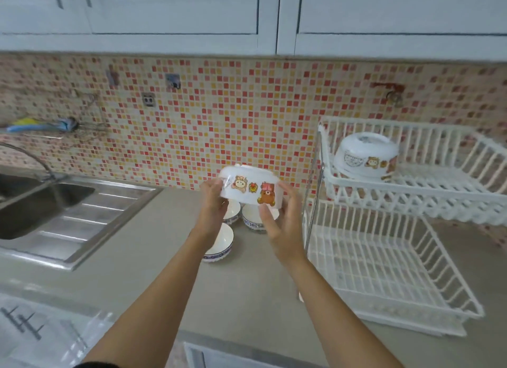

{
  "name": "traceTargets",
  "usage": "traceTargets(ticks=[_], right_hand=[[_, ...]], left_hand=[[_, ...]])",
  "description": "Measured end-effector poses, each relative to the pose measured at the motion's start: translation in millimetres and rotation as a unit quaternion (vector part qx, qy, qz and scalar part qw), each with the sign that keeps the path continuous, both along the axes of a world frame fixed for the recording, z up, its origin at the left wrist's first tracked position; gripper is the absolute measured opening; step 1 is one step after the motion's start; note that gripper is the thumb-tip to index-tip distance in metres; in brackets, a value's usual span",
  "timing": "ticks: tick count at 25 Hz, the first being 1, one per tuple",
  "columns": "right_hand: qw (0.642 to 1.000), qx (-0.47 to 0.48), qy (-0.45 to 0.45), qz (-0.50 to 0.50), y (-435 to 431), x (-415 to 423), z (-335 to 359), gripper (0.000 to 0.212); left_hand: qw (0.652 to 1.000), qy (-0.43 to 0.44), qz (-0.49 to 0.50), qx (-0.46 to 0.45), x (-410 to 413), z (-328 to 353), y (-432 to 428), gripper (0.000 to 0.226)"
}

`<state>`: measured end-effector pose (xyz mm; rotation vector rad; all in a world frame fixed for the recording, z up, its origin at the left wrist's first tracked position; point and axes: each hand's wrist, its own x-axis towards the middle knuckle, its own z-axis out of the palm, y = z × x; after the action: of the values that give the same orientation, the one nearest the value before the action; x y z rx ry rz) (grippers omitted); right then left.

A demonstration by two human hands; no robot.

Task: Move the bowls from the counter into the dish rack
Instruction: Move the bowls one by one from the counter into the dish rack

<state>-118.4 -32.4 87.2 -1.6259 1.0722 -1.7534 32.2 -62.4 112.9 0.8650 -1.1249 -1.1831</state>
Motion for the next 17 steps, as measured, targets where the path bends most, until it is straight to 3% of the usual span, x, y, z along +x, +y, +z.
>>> traceTargets(ticks=[3,6,10,13,17], right_hand=[[0.997,-0.051,-0.001,0.061,7,-21,68,0.066],[0.992,-0.083,0.019,0.098,12,-65,118,0.081],[0.991,-0.054,0.115,0.047,13,-153,160,0.098],[0.974,-0.01,0.223,-0.04,16,-211,169,0.112],[0.962,0.049,0.262,-0.064,11,-259,157,0.114]], left_hand=[[0.994,-0.009,-0.02,-0.11,-16,67,7,0.037],[0.985,-0.044,-0.031,-0.162,-39,109,5,0.038],[0.976,-0.138,-0.053,-0.161,-95,143,5,0.047],[0.973,-0.174,-0.011,-0.154,-143,151,4,0.054],[0.969,-0.217,-0.035,-0.11,-201,137,1,0.062]])
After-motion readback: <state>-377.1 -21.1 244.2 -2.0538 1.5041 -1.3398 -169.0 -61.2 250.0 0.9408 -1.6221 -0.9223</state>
